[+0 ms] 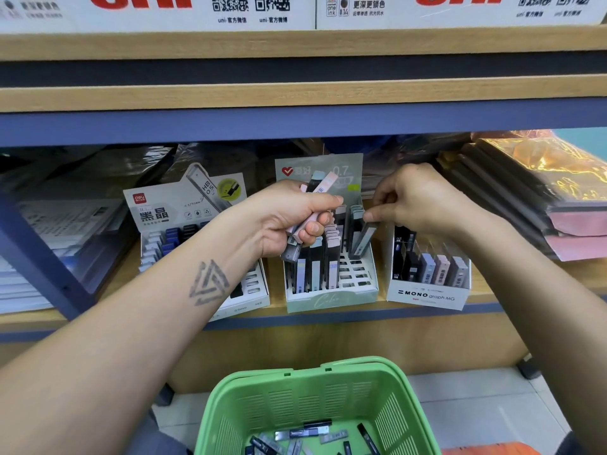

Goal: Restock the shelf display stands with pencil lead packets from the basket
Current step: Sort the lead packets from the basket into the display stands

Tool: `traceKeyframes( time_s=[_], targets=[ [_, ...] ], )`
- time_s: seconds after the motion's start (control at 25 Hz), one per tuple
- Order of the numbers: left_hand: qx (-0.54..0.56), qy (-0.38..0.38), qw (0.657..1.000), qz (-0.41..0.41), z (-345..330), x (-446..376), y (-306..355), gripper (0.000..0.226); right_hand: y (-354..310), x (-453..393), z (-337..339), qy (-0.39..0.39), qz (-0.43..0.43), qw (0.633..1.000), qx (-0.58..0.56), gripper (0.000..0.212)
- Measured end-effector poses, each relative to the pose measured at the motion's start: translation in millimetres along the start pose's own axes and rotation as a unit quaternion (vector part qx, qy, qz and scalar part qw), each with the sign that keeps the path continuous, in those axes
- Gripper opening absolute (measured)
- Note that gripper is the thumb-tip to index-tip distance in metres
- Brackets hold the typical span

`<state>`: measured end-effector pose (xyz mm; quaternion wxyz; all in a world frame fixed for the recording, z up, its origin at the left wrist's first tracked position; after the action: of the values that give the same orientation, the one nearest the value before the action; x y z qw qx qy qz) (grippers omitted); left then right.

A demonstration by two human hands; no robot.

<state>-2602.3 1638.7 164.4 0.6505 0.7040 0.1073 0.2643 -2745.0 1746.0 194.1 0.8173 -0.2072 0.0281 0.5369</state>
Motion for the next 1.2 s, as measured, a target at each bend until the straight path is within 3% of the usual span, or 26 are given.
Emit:
traceKeyframes(
  time_s=[0.36,0.56,0.84,1.08,1.2],
  targets=[
    [-0.006,0.005,1.0,-0.003,0.7,-0.8,-0.4,0.016,-6.3,-4.2,-2.7,-0.045,0.024,0.998,0.042,0.021],
    [-0.003,0.003,1.0,-0.001,1.4,-0.5,-1.7,0.018,-1.6,-10.6,-23.3,0.045,0.062,0.996,0.039,0.02],
    [0.003,0.002,1.0,0.001,4.0,0.3,-1.5,0.014,2.8,-4.2,-33.0,0.106,0.071,0.991,0.027,0.013],
    [0.0,-0.005,1.0,0.004,4.6,0.5,-3.1,0.015,3.4,3.8,-30.3,0.035,0.031,0.997,0.062,0.023],
    [-0.014,-0.013,1.0,0.005,4.5,0.8,-6.0,0.018,0.4,4.4,-30.5,0.036,0.024,0.995,0.087,0.029]
  ],
)
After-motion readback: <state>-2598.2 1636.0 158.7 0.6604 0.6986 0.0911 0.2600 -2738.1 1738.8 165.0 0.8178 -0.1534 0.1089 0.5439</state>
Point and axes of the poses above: each hand's wrist, its own x-axis away from the middle knuckle, its own z-axis out of the back of the hand, y = z × x, the point moved 5 cm from there along -x, towards the middle knuckle, and after that the axes turned 3 degrees about y, right-handed, at the moved point
